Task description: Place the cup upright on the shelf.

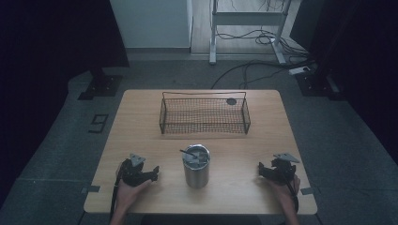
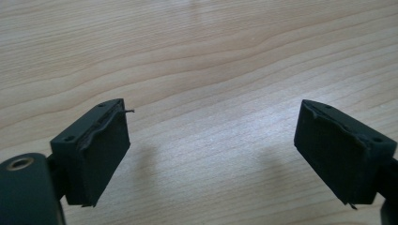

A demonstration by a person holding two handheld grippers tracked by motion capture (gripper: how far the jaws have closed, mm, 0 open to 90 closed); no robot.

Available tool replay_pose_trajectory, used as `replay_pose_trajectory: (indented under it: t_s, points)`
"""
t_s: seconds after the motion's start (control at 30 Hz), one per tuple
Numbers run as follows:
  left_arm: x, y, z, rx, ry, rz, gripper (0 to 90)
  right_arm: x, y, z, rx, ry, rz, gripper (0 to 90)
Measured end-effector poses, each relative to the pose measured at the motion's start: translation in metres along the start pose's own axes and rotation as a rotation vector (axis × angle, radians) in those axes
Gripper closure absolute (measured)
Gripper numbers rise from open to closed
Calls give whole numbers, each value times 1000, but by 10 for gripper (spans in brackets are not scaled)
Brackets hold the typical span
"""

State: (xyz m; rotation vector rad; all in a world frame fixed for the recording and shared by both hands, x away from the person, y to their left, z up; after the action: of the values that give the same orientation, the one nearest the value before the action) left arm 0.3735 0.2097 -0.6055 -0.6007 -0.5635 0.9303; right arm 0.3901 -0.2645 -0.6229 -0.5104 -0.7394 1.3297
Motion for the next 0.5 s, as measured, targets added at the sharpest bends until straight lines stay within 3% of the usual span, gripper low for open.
replay_pose_trajectory:
  t_s: [0.27, 0.5]
  points:
    - [-9, -5, 2, -21, 27, -16, 108, 0, 0, 0, -1, -3, 2, 130]
    - [-11, -13, 12, -75, 36, 10, 144, 0, -1, -1, 0, -4, 2, 128]
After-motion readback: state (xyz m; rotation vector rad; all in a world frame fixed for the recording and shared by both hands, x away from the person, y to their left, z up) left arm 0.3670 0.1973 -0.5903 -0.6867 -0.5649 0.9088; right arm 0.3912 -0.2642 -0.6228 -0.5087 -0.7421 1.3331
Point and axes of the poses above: each handheld gripper's, and its own axes: z roughly backward along the jaws, y roughly out of its underside, x roughly to its left, the point moved 10 cm from there along -z, roughly forward along the jaws, and after that the axes turned 14 degrees about -z, right-handed, at the moved point
